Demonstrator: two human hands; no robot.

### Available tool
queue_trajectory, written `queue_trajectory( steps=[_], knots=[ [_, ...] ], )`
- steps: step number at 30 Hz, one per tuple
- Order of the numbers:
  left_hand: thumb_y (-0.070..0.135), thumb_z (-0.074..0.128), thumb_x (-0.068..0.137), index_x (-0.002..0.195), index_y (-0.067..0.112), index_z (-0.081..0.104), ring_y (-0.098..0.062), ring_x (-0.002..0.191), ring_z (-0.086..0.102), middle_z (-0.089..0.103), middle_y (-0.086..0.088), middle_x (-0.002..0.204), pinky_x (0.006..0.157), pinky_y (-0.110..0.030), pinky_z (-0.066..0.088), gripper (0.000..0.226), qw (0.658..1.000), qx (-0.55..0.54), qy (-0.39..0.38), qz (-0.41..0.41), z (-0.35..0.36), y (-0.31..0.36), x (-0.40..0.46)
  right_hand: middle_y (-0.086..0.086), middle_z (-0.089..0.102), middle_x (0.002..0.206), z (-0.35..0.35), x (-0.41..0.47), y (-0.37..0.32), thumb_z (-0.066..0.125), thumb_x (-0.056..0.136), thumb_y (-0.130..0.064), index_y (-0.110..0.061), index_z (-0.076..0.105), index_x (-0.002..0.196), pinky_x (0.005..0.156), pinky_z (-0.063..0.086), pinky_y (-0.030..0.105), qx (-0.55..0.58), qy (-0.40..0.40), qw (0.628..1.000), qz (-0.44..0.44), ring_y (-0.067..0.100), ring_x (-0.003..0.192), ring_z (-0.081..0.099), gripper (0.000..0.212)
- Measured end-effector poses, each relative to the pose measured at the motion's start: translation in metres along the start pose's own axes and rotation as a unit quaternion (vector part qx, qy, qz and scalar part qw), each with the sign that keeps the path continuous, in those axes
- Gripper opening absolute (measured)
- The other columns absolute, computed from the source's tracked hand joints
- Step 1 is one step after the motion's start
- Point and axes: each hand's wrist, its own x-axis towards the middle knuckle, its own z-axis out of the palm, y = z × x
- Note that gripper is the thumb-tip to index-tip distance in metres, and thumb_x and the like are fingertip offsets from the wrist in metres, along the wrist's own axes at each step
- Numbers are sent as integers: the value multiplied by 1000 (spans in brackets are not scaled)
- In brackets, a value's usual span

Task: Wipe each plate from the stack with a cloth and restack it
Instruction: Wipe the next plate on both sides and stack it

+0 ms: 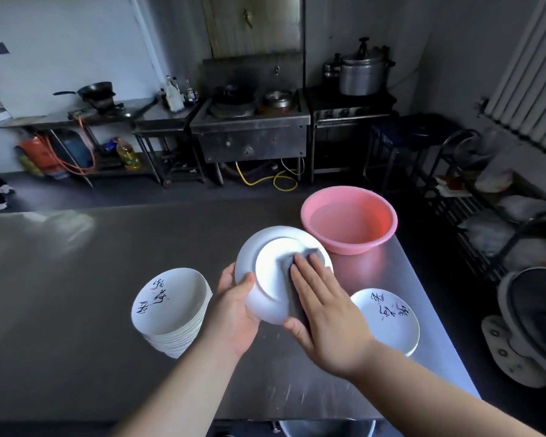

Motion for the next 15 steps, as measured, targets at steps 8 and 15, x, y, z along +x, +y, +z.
queue_trajectory(
  steps=[8, 15],
  knots=[
    [4, 50, 103, 142, 10, 52, -35, 129, 63, 67, -18, 138, 106, -48, 49, 39, 996, 68, -50, -36, -15, 4, -3, 10, 34, 168, -31, 44, 30, 38, 110, -34, -5, 39, 160, 128, 23, 43, 106, 9, 994, 36, 22, 158, 27, 58],
    [10, 65, 88, 145, 8, 50, -36, 136, 57, 65, -17, 141, 118, -55, 39, 59, 999, 34, -42, -4, -19, 11, 3, 4, 19, 174, -24, 8, 8, 40, 109, -31, -7, 27, 164, 130, 21, 42, 143, 45, 984, 95, 23, 161, 17, 62]
  ],
)
